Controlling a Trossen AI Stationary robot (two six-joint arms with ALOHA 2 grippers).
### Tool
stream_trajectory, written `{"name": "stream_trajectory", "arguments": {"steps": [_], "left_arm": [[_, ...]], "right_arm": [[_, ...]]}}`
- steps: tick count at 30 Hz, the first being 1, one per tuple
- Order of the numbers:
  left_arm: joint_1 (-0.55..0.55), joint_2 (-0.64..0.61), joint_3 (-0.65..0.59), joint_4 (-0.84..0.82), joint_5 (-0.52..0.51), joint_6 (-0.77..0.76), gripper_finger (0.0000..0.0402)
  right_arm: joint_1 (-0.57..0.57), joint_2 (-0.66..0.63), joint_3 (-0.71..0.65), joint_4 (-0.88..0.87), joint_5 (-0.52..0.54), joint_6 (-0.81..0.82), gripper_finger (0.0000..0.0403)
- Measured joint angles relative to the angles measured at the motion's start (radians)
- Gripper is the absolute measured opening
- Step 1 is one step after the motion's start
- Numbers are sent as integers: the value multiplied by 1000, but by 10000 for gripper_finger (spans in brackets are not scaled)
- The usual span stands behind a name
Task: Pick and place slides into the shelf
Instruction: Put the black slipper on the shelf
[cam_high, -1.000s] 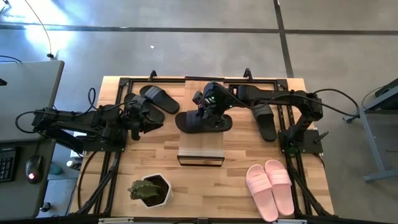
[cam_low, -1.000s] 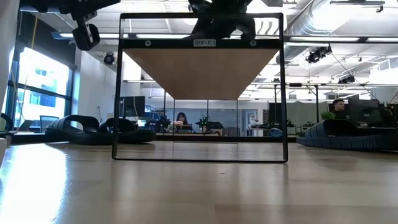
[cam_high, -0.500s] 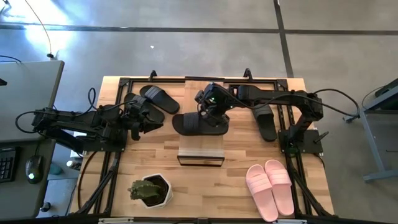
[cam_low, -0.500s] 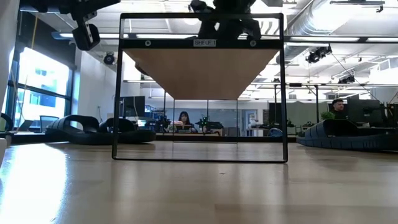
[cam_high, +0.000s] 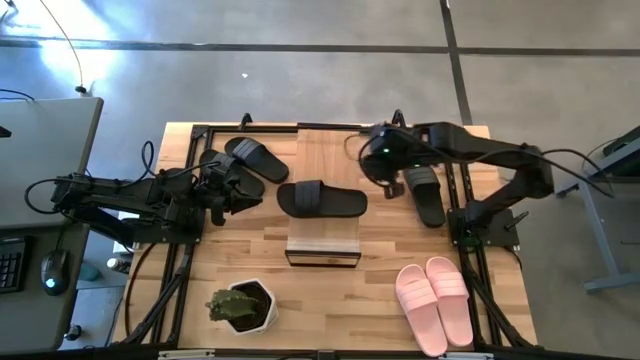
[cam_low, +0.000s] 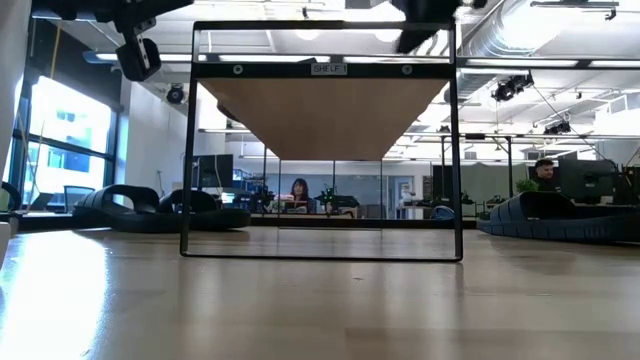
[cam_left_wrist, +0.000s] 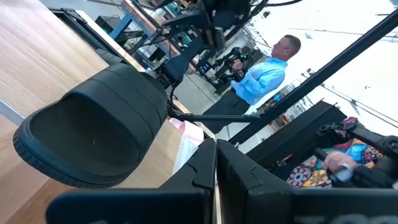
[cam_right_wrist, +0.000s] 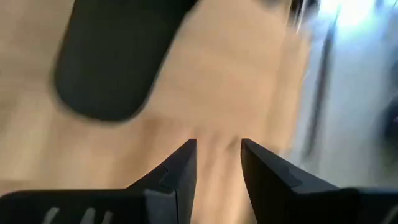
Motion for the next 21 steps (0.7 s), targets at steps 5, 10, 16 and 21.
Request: {"name": "stream_trajectory", "arguments": {"steps": [5,10,16,21], "left_arm": [[0,0,0,0,0,17,3],[0,0,0,0,0,60,3],[0,0,0,-1,0,64,3],[0,0,0,-8,0,64,3]], "right_arm": [[-6,-51,-89,-205,2,314,114],[-5,-182,-435,-61,95,385,114],[-9,-347,-760,145,264,423,114],[-9,-405,-886,218,270,408,114]]}}
